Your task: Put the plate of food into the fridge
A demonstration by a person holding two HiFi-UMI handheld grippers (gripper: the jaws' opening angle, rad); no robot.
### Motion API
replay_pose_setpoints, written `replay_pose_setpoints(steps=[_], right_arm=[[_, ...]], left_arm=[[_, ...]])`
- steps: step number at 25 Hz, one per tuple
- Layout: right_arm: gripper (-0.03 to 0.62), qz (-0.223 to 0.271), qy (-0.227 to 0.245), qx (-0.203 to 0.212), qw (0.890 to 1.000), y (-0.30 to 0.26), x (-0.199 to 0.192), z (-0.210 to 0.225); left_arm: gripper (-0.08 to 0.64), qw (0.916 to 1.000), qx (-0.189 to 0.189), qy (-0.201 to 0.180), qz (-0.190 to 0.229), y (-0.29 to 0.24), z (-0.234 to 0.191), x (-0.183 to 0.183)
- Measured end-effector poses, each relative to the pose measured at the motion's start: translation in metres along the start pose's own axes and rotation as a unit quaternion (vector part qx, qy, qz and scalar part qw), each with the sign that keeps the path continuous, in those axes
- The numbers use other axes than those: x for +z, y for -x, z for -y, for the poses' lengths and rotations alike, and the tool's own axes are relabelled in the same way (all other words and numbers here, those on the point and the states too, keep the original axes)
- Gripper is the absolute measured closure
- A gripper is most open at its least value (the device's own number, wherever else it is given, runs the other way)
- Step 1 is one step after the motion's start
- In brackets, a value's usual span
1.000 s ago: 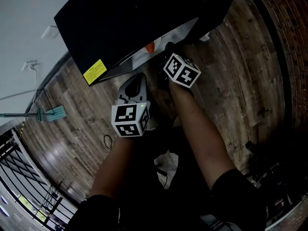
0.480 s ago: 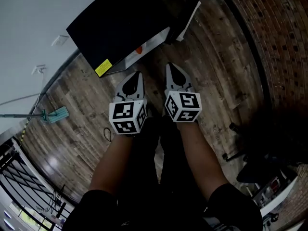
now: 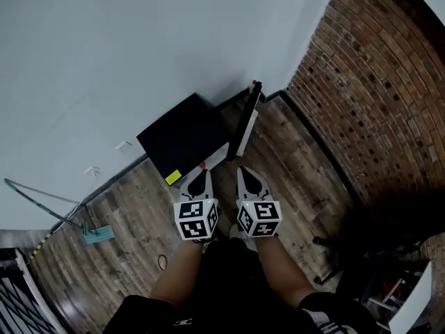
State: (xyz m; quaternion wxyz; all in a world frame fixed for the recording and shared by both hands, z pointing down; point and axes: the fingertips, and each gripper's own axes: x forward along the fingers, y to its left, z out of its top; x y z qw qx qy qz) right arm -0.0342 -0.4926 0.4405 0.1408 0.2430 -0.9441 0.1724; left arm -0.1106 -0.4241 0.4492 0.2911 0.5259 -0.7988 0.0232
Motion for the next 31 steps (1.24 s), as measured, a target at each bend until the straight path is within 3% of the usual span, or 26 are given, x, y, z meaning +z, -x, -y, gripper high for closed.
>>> replay_pose_setpoints(steps=[8,13,18,31], right_arm=[[0.580,0.068,0.008,0.026,0.997,0.055,0.159,-0.044],[0.580,0.100,0.044,0.032,0.994,0.062,0.221,-0.064],[0.580,0.112,0.057,0.037,0.991,0.064,0.240,-0.081],[0.580,0.101,0.064,0.027,0.992,0.039,0.225,-0.099]], left_arm=[[0.563,0.9954,-0.012,-0.024,0.092,0.076,0.036,0.147],[0.562,0.9874,-0.013,-0.065,0.143,0.103,0.047,0.209],[0.561,0.9847,-0.025,-0.076,0.155,0.111,0.051,0.229],[0.563,0.9860,-0.052,-0.069,0.143,0.095,0.025,0.223]])
